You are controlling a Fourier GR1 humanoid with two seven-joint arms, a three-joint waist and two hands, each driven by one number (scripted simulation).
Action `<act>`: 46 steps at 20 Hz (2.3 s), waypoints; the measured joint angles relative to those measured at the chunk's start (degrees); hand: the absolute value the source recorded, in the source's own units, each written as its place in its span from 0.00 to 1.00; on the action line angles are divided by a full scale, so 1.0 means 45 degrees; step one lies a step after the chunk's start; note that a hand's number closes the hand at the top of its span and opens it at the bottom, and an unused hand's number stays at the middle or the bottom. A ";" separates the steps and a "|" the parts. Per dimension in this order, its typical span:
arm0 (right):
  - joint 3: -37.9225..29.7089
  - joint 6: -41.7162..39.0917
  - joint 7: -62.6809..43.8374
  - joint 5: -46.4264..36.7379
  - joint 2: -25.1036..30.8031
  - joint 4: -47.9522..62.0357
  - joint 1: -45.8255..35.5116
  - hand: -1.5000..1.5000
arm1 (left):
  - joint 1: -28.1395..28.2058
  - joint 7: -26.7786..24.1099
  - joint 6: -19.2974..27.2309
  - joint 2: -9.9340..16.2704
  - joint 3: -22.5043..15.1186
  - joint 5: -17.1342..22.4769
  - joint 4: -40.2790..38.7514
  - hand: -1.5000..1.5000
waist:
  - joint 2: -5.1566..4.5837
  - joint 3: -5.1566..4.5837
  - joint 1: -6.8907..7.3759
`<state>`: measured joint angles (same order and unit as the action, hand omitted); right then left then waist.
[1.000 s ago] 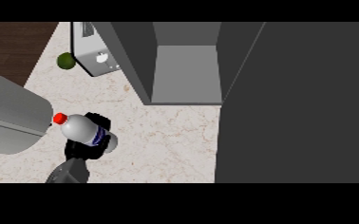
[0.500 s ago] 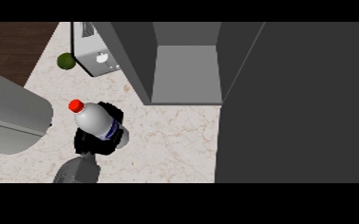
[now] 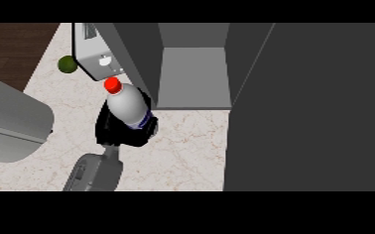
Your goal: Pick up the bottled water, place it into the cabinet and close the cabinet
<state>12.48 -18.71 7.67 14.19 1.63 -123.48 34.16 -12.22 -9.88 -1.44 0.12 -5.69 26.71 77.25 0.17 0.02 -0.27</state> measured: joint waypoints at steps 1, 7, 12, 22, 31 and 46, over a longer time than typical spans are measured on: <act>-0.0009 -0.0043 0.0143 0.0001 0.0010 0.0069 0.0048 0.00 | -0.0169 -0.0017 0.0407 -0.0005 -0.0349 -0.0025 0.0046 1.00 | -0.0003 0.0000 -0.0017; 0.0240 0.0204 0.0015 -0.0092 -0.0081 0.0136 -0.0164 0.00 | -0.2324 0.0154 0.2565 -0.0021 -0.1232 -0.0135 -0.0864 1.00 | -0.0037 -0.0003 -0.0106; 0.0126 0.0174 -0.0089 0.0050 0.0038 0.0213 -0.0347 0.00 | -0.2934 -0.0405 0.4212 0.0044 -0.1769 -0.0850 -0.1658 1.00 | 0.0067 -0.0012 -0.0054; 0.0164 0.0124 -0.0105 0.0221 0.0016 0.0535 -0.0740 0.00 | -0.3484 -0.0315 0.7275 0.0031 -0.2420 -0.1960 -0.2367 1.00 | 0.0162 0.0018 -0.0153; 0.0169 0.0032 -0.0109 0.0295 0.0046 0.0830 -0.1051 0.00 | -0.6051 0.0623 0.8266 0.0393 -0.2322 -0.2832 -0.4459 1.00 | -0.0076 0.0014 -0.0602; 0.0253 -0.0088 0.0004 0.0260 0.0196 0.0830 -0.0921 0.00 | -1.0720 -0.2192 0.7989 0.0445 -0.0543 -0.3807 -1.2616 1.00 | -0.0322 0.0000 -0.0845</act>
<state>13.62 -19.11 7.69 15.36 2.51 -119.75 30.01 -60.45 -19.75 34.51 2.12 -8.13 9.58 20.48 -1.28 0.03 -4.07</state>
